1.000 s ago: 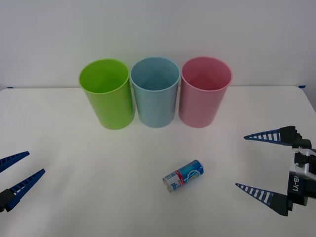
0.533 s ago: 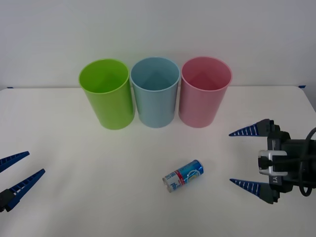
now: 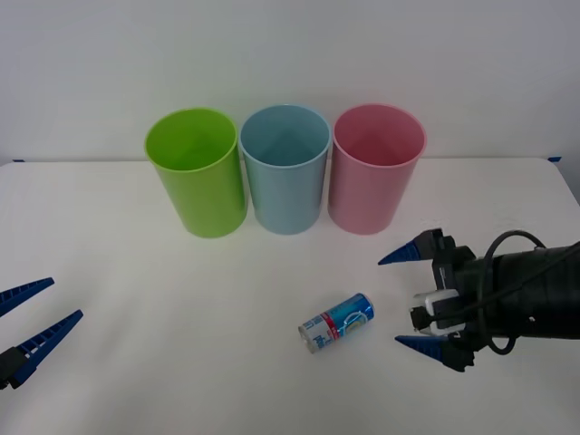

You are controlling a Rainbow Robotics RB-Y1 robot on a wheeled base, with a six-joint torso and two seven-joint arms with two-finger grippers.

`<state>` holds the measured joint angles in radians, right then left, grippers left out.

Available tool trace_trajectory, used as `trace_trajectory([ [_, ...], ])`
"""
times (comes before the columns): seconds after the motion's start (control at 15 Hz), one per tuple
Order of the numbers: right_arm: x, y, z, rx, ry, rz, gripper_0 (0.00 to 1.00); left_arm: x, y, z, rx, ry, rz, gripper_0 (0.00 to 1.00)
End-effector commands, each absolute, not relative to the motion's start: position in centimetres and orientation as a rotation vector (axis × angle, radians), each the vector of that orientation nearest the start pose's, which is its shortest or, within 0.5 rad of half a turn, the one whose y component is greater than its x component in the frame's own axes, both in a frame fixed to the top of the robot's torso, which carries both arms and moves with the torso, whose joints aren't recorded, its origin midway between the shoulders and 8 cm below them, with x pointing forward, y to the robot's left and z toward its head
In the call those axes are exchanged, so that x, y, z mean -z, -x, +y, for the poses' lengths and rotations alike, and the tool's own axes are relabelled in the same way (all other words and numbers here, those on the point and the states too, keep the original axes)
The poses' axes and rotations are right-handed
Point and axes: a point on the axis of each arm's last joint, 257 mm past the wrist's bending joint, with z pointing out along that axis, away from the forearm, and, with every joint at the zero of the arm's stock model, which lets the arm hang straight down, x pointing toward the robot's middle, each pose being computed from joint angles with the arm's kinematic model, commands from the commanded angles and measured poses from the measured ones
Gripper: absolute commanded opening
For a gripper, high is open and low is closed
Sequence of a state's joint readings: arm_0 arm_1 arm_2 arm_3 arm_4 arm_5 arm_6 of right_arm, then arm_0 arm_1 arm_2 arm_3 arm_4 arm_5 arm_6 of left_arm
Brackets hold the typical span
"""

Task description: Put cans in the blue bin and PET bottles in the pink bin and trash in the green bin.

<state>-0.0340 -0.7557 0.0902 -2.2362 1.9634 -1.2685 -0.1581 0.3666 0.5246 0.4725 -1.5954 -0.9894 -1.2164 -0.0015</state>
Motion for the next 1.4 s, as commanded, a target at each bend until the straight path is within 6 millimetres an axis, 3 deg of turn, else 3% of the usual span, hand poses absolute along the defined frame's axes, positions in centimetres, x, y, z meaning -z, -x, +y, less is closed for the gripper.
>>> trace_trajectory([
  [0.07, 22.2, -35.8, -13.5, 0.035, 2.026, 1.238, 1.00, 20.1, -33.7, 34.3, 0.562, -0.547, 1.576, 0.79],
  [0.4, 23.2, -36.3, -12.3, 0.095, 2.121, 1.172, 1.00, 20.1, -33.7, 34.3, 0.562, -0.547, 1.576, 0.80],
  [0.8, 26.4, -37.0, -11.2, 0.055, 2.202, 1.174, 1.00, 20.1, -33.7, 34.3, 0.562, -0.547, 1.576, 0.79],
  [1.4, 30.5, -38.8, -7.6, 0.051, 2.214, 1.188, 1.00, 20.1, -33.7, 34.3, 0.562, -0.547, 1.576, 0.79],
])
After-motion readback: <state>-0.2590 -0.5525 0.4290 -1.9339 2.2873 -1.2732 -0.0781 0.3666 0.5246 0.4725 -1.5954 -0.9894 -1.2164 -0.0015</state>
